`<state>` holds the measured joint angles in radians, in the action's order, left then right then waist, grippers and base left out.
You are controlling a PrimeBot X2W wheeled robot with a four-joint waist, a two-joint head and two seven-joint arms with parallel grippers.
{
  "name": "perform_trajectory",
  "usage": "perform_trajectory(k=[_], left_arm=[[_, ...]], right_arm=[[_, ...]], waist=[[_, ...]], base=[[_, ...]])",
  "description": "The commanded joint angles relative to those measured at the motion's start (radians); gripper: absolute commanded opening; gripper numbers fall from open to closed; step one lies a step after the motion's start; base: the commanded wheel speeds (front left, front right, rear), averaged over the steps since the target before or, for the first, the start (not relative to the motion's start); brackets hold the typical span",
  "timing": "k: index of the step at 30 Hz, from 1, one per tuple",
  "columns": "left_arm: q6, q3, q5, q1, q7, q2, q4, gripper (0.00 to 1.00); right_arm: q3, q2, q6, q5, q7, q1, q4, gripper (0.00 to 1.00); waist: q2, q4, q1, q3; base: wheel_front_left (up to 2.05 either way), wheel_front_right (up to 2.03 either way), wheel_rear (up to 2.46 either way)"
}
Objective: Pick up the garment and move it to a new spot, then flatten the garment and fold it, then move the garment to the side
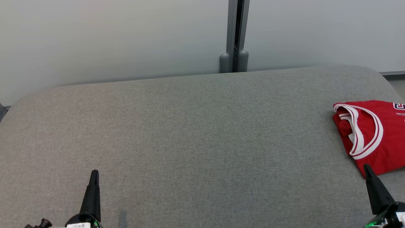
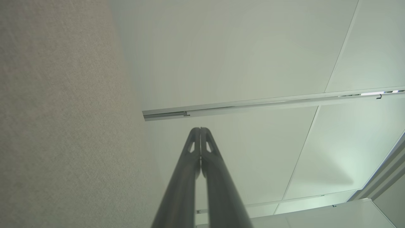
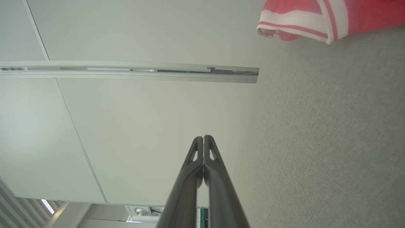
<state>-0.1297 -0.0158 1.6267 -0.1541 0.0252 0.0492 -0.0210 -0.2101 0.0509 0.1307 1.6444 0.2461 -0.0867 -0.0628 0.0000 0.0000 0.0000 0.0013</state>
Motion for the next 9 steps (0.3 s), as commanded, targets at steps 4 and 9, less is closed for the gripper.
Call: perform_trajectory(k=[4, 9], left_arm=[[-0.005, 0.005, -0.006, -0.002, -0.004, 0.002, -0.003, 0.0], [-0.005, 0.005, -0.006, -0.002, -0.004, 0.002, -0.003, 0.0]], right_arm=[[-0.002, 0.001, 0.0, -0.005, 0.003, 0.008, -0.001, 0.0], [-0.002, 0.001, 0.0, -0.005, 0.003, 0.008, -0.001, 0.0]], waist=[[0.0, 0.0, 0.0, 0.0], [0.0, 0.0, 0.0, 0.0]], base=[[0.0, 0.0, 0.0], [0.0, 0.0, 0.0]])
